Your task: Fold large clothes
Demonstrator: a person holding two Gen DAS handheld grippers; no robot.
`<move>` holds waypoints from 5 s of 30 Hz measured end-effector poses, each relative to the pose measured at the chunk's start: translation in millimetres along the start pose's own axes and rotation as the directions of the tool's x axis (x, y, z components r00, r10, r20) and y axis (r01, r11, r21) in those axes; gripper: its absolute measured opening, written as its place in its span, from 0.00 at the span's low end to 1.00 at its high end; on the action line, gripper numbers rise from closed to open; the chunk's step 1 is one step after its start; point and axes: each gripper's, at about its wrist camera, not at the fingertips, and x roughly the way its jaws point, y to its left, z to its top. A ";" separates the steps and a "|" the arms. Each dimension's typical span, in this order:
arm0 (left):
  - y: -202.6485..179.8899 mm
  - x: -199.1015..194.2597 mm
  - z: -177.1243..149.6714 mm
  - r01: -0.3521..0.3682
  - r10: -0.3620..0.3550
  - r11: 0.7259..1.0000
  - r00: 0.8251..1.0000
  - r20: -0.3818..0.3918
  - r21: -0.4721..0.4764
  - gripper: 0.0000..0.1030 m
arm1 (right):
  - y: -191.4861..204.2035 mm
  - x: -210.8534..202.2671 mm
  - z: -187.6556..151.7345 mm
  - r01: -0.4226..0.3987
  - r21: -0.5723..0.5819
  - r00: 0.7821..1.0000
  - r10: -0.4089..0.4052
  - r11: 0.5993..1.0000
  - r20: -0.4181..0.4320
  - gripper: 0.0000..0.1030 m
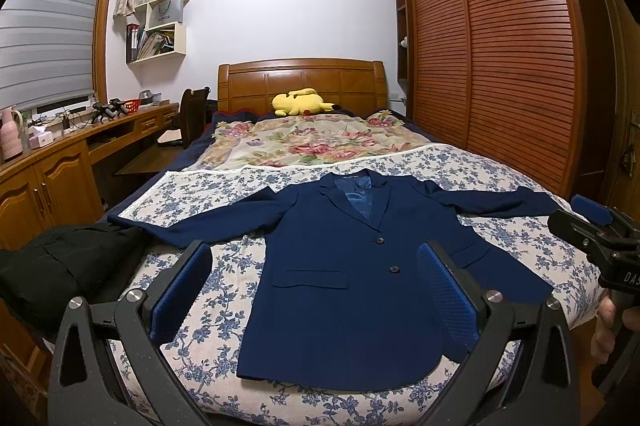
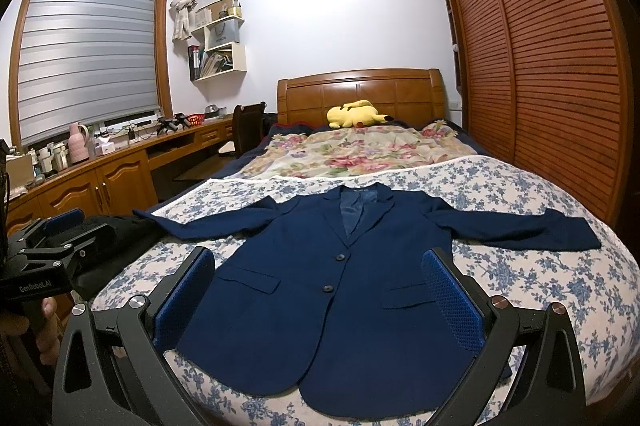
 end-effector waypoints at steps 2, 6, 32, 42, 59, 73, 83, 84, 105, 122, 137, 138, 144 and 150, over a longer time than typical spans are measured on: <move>0.7 -0.9 0.8 0.000 0.000 1.000 1.000 0.000 0.000 1.00 | 0.1 0.1 0.1 0.001 0.000 1.000 -0.001 1.000 0.000 1.00; 1.0 -1.2 1.1 0.001 -0.001 1.000 1.000 -0.001 -0.001 1.00 | 0.2 -0.1 0.0 0.000 0.000 1.000 0.000 1.000 0.000 1.00; 50.8 38.1 -32.2 -0.106 0.102 0.994 0.987 -0.121 -0.033 1.00 | 13.7 58.8 -5.9 -0.084 -0.035 0.989 0.079 0.996 -0.125 1.00; 72.2 61.8 -39.3 -0.151 0.144 0.988 0.973 -0.179 -0.024 1.00 | 2.4 84.4 -7.0 -0.132 -0.019 0.979 0.127 0.991 -0.161 1.00; 129.8 128.8 -39.8 -0.181 0.155 0.981 0.950 -0.270 -0.072 1.00 | 10.6 165.1 10.6 -0.229 -0.062 0.947 0.208 0.971 -0.247 1.00; 179.4 187.1 -23.6 -0.243 0.213 0.969 0.923 -0.322 -0.055 1.00 | 16.4 244.1 33.1 -0.286 -0.071 0.936 0.263 0.955 -0.235 1.00; 215.1 234.0 -34.9 -0.270 0.220 0.960 0.895 -0.388 -0.078 0.83 | 18.5 277.7 -5.6 -0.272 -0.111 0.922 0.225 0.956 -0.315 1.00; 218.0 238.3 -35.1 -0.270 0.216 0.959 0.895 -0.391 -0.086 0.81 | 14.4 277.5 -6.1 -0.280 -0.095 0.918 0.238 0.955 -0.317 1.00; 279.2 349.1 -52.2 -0.392 0.220 0.889 0.820 -0.529 -0.238 0.49 | 22.5 300.7 1.4 -0.291 -0.057 0.901 0.254 0.955 -0.353 1.00; 294.5 359.5 -46.2 -0.411 0.249 0.881 0.824 -0.509 -0.233 0.09 | 21.9 300.6 -1.7 -0.294 -0.045 0.901 0.261 0.955 -0.346 1.00; 195.1 327.8 53.3 -0.208 0.164 0.973 0.927 -0.336 -0.102 0.01 | 16.9 295.7 1.7 -0.297 -0.030 0.899 0.269 0.954 -0.345 1.00; 182.8 325.0 60.4 -0.186 0.149 0.979 0.933 -0.329 -0.083 0.01 | 16.8 293.8 3.2 -0.295 -0.041 0.901 0.263 0.955 -0.345 1.00; 117.7 309.0 79.3 -0.043 0.032 0.999 0.945 -0.325 -0.027 0.01 | 6.3 278.7 15.8 -0.279 -0.107 0.919 0.233 0.954 -0.318 1.00; 98.3 304.8 60.3 0.040 -0.048 0.999 0.923 -0.382 -0.028 0.20 | -13.5 282.9 16.3 -0.231 -0.089 0.931 0.193 0.969 -0.310 1.00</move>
